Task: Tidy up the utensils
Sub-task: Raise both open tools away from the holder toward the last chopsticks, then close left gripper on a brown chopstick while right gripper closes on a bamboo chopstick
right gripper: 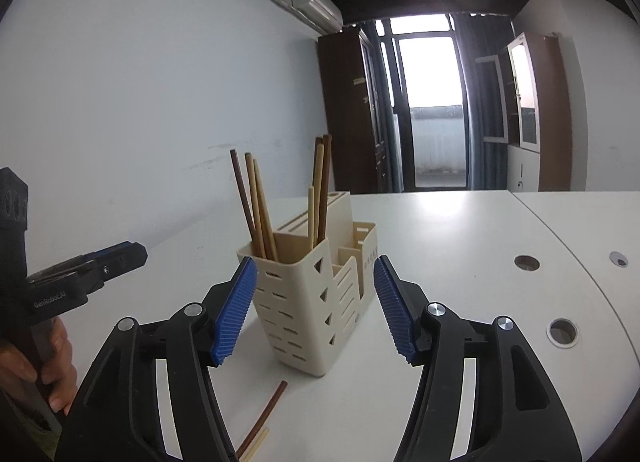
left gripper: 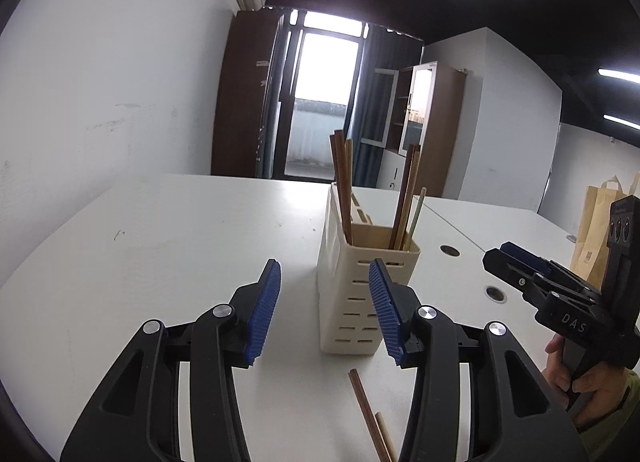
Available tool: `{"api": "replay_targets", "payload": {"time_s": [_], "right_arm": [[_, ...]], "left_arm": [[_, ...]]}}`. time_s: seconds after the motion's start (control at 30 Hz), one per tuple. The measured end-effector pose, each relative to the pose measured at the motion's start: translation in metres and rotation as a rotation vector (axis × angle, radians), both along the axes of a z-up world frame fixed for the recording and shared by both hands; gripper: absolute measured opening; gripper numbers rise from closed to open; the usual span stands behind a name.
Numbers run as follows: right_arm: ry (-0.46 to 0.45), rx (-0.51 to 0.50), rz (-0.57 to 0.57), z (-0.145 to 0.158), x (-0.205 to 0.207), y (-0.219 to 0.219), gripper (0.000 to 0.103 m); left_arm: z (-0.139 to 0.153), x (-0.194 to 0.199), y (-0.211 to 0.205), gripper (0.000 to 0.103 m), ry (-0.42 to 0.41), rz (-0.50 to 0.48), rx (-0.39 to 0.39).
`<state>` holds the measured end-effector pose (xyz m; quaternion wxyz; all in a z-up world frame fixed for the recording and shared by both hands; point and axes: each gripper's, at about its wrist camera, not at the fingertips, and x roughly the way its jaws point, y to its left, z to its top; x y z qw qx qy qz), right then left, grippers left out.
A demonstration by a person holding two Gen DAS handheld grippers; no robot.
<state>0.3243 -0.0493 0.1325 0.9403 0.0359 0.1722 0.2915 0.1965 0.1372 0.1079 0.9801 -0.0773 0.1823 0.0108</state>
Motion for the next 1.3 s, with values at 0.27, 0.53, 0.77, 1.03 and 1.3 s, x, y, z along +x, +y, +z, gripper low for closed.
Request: {"api": "replay_targets", "payload": {"time_s": [0.27, 0.53, 0.77, 1.03, 1.3], "right_arm": [[0.077, -0.044, -0.027, -0.022, -0.003, -0.002, 0.064], [0.154, -0.083, -0.032, -0.043, -0.011, -0.014, 0.068], [0.249, -0.077, 0.007, -0.058, -0.007, -0.021, 0.071], [0.285, -0.154, 0.001, -0.071, -0.001, -0.014, 0.071], [0.302, -0.179, -0.018, -0.075, 0.0, -0.017, 0.072]], "left_arm": [[-0.017, 0.003, -0.008, 0.047, 0.075, -0.016, 0.003], [-0.04, 0.015, -0.019, 0.048, 0.167, -0.043, 0.006], [-0.061, 0.025, -0.03, 0.049, 0.249, -0.051, 0.008], [-0.09, 0.044, -0.044, 0.05, 0.364, -0.078, 0.014], [-0.111, 0.059, -0.045, 0.05, 0.447, -0.084, -0.003]]}}
